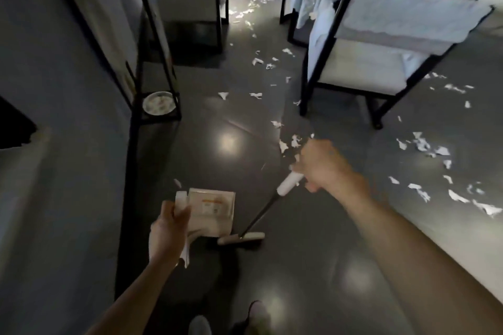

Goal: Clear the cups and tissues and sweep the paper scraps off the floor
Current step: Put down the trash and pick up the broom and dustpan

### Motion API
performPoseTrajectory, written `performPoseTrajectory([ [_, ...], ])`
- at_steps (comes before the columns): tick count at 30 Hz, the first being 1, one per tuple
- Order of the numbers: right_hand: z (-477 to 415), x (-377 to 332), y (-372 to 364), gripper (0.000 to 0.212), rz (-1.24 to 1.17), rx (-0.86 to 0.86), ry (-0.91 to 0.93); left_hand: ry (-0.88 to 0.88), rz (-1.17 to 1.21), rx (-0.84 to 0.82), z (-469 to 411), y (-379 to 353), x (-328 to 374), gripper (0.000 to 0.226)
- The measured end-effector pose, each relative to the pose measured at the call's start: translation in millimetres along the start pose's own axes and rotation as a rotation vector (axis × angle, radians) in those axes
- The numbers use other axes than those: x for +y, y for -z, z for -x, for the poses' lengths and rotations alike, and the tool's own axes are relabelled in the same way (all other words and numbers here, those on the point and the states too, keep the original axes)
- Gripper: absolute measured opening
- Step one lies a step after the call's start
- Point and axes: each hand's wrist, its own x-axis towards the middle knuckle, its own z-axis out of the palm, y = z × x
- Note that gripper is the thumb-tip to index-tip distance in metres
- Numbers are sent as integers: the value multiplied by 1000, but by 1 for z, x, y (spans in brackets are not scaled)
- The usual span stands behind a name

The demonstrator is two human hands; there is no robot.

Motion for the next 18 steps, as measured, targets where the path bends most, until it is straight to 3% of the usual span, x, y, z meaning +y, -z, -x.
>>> performPoseTrajectory([
  [3, -4, 5, 36, 14, -235, 218, -38, 7, -8, -8, -4, -1, 4, 19],
  [6, 2, 6, 59, 12, -391, 312, 17, 33, 16, -46, -3, -3, 7, 18],
  [10, 20, 4, 39, 16, -130, 354, 165, 18, 41, -75, 6, -8, 13, 18],
  [12, 25, 8, 20, 16, 108, 145, 149, 3, 58, -105, 10, -10, 14, 16],
  [14, 25, 18, -3, 16, 236, -238, 62, 3, 93, -136, 13, -10, 14, 15],
  [16, 26, 33, -26, 6, -53, -524, -185, 9, 128, -149, 15, -9, 12, 18],
  [18, 23, 51, -52, 6, -381, -682, -396, 23, 164, -139, 18, -9, 9, 18],
])
